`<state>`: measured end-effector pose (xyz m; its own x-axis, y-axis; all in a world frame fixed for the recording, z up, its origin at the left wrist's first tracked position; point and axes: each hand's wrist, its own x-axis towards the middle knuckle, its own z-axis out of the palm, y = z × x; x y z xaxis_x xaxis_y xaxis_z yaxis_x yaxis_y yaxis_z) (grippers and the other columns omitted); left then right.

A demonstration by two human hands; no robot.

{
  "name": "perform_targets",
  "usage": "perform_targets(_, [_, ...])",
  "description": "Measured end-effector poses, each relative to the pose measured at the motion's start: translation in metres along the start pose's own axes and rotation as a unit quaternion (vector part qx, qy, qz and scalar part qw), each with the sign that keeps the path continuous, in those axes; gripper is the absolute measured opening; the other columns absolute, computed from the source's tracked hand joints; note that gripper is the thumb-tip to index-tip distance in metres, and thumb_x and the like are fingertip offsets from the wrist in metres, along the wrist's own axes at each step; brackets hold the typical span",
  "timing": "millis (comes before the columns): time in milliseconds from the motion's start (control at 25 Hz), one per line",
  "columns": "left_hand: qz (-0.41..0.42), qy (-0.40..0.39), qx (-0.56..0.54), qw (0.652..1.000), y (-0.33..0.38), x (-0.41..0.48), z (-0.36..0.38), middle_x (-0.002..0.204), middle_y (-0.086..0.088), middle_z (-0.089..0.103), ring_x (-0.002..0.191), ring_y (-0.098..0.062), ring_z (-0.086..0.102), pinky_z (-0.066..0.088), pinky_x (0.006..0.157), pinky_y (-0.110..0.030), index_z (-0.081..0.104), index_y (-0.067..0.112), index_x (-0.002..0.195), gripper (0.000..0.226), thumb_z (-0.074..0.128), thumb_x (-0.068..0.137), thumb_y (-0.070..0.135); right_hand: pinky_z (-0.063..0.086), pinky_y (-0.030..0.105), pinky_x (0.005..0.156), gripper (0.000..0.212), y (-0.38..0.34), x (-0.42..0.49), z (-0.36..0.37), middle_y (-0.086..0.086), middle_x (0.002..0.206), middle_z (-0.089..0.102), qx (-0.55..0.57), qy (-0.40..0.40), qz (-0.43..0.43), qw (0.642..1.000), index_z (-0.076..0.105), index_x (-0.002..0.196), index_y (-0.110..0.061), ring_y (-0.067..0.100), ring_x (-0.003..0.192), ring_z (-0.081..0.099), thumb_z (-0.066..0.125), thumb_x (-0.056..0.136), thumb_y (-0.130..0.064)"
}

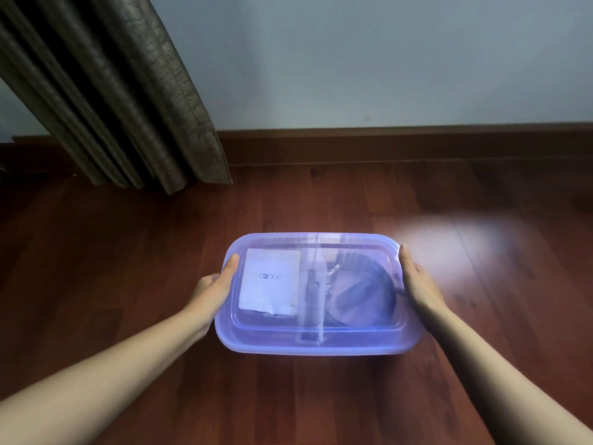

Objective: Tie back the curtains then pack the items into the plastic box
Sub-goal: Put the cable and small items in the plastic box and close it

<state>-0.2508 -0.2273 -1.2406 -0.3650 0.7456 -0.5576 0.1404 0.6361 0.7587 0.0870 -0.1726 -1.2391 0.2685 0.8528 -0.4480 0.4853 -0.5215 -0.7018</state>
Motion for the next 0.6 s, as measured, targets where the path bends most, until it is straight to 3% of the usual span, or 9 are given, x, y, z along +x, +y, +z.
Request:
perform_targets(80, [-0.021,-0.015,-0.036,0.999,-0.007,-0.011,0.001,0.089,-0.009,0.07,0.082,-0.03,0.068,0.052,0.077,-0.039,0.063,0.005,0.093,0.081,0.054,0.065,0.08,0.036,0.037,0.088,0.087,0.004,-0.013,0.002,0.009,0.128,0.058,0.013,0.001,0.013,1.0,0.054,0.121,-0.027,0.032,0.118,0.052,0.023,0.069,-0.089])
perform_targets(200, [-0.029,0.004,-0.051,0.998,-0.021,-0.028,0.01,0.091,-0.005,0.074,0.082,-0.023,0.07,0.053,0.066,-0.035,0.065,0.012,0.096,0.077,0.063,0.057,0.078,0.042,0.04,0.09,0.092,0.023,-0.041,0.008,0.005,0.115,0.061,0.044,0.034,0.036,0.998,0.052,0.116,-0.026,0.029,0.107,0.056,0.035,0.055,-0.092])
perform_targets(360, [0.005,0.066,0.001,0.998,-0.025,-0.027,0.015,0.09,-0.005,0.072,0.085,-0.023,0.067,0.054,0.079,-0.039,0.066,0.013,0.095,0.059,0.068,0.068,0.065,0.049,0.046,0.091,0.058,0.032,-0.045,0.014,-0.008,0.092,0.065,0.058,0.052,0.011,0.997,0.059,0.096,-0.027,0.026,0.093,0.061,0.054,0.067,-0.078])
perform_targets(600, [0.019,0.11,0.065,0.992,-0.021,-0.027,0.015,0.061,0.0,0.061,0.062,-0.02,0.059,0.041,0.052,-0.027,0.06,0.013,0.065,0.054,0.066,0.068,0.066,0.042,0.04,0.085,0.055,0.031,-0.047,0.015,-0.023,0.073,0.056,0.029,0.092,0.011,0.995,0.056,0.077,-0.03,0.026,0.083,0.052,0.047,0.06,-0.081])
